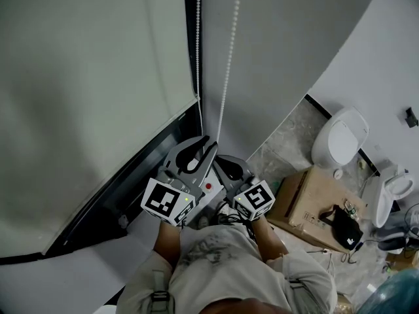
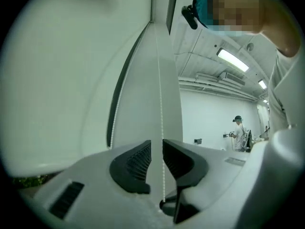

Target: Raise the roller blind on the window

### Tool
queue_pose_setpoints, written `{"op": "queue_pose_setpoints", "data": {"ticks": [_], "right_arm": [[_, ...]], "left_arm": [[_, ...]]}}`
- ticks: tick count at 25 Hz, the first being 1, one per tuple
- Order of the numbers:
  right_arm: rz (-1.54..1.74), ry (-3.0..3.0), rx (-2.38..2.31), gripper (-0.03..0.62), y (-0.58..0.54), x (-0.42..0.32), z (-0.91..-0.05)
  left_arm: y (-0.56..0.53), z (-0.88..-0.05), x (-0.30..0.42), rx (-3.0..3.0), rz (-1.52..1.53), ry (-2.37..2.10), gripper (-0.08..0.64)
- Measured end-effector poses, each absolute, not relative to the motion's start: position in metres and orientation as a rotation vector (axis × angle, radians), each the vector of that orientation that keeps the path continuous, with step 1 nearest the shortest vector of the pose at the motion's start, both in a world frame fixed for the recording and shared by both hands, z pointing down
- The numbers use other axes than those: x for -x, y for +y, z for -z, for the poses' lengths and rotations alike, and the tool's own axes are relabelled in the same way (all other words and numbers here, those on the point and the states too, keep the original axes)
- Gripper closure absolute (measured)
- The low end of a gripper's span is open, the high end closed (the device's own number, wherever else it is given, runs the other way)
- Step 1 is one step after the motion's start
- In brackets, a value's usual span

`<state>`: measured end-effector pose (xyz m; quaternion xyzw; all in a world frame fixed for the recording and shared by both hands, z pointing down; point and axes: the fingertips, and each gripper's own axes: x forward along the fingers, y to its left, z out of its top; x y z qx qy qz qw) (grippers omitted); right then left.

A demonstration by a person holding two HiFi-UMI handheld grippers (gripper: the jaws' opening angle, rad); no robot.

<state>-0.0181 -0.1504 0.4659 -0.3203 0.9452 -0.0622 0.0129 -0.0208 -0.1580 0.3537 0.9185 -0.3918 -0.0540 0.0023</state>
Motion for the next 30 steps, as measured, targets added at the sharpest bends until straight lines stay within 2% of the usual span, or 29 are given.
{"op": "queue_pose_setpoints", "data": {"ticks": [11, 15, 30], "right_arm": [[0.177, 2.937, 0.999, 0.577, -0.153, 0.022, -0.465], [0.179, 2.934, 0.998, 0.577, -0.153, 0.024, -0.464], [0.218, 2.990, 0.994, 0.577, -0.151, 0.026, -0.491]], "left_arm": [[-0.168, -0.299, 0.011, -2.976, 0.244, -1.259, 0.494], [-0.170, -0.298, 0.010, -2.985, 0.225, -1.279, 0.547], [-0.170, -0.327, 0.017, -2.905, 0.213, -1.269, 0.551]]}}
